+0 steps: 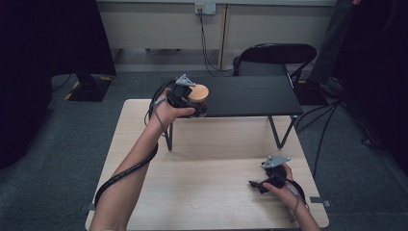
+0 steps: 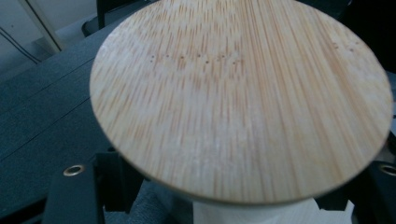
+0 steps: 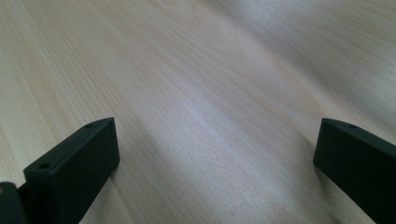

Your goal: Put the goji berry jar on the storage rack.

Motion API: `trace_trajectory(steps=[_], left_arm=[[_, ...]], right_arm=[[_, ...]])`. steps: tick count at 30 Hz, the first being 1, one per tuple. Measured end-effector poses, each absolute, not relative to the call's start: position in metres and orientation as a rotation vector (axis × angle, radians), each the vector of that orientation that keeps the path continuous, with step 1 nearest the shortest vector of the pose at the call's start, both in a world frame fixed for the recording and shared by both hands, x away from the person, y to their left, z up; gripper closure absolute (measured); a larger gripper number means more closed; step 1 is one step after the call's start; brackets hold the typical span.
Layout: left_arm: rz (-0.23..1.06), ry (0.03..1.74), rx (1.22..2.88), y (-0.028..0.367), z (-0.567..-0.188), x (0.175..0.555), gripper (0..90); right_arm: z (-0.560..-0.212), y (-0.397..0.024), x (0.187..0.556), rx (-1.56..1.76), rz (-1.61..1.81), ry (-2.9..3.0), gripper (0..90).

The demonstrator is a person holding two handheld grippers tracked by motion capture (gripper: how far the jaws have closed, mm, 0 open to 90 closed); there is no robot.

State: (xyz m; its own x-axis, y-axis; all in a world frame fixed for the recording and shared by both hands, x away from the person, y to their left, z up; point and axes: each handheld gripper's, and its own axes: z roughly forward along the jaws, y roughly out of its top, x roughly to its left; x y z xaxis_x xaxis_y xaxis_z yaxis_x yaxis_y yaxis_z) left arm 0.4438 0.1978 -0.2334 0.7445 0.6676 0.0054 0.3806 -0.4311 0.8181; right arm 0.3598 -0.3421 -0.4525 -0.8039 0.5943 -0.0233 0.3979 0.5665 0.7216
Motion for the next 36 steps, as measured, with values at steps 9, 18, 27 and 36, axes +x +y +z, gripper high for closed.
trace_trajectory(steps=[9, 18, 27, 36], left_arm=[[0.428, 0.836, 2.053, 0.194, -0.239, 0.454, 26.0], [0.457, 0.87, 2.026, 0.188, -0.243, 0.456, 25.9], [0.475, 0.882, 2.021, 0.186, -0.243, 0.457, 25.9], [0.498, 0.889, 2.01, 0.183, -0.245, 0.454, 22.5]], right_arm=[[-0.452, -0.342, 0.36, 0.822, 1.071, 2.538, 0.0], [-0.452, -0.342, 0.36, 0.822, 1.071, 2.538, 0.0], [-0.452, -0.342, 0.36, 0.822, 1.071, 2.538, 0.0], [-0.453, -0.342, 0.36, 0.822, 1.071, 2.538, 0.0]])
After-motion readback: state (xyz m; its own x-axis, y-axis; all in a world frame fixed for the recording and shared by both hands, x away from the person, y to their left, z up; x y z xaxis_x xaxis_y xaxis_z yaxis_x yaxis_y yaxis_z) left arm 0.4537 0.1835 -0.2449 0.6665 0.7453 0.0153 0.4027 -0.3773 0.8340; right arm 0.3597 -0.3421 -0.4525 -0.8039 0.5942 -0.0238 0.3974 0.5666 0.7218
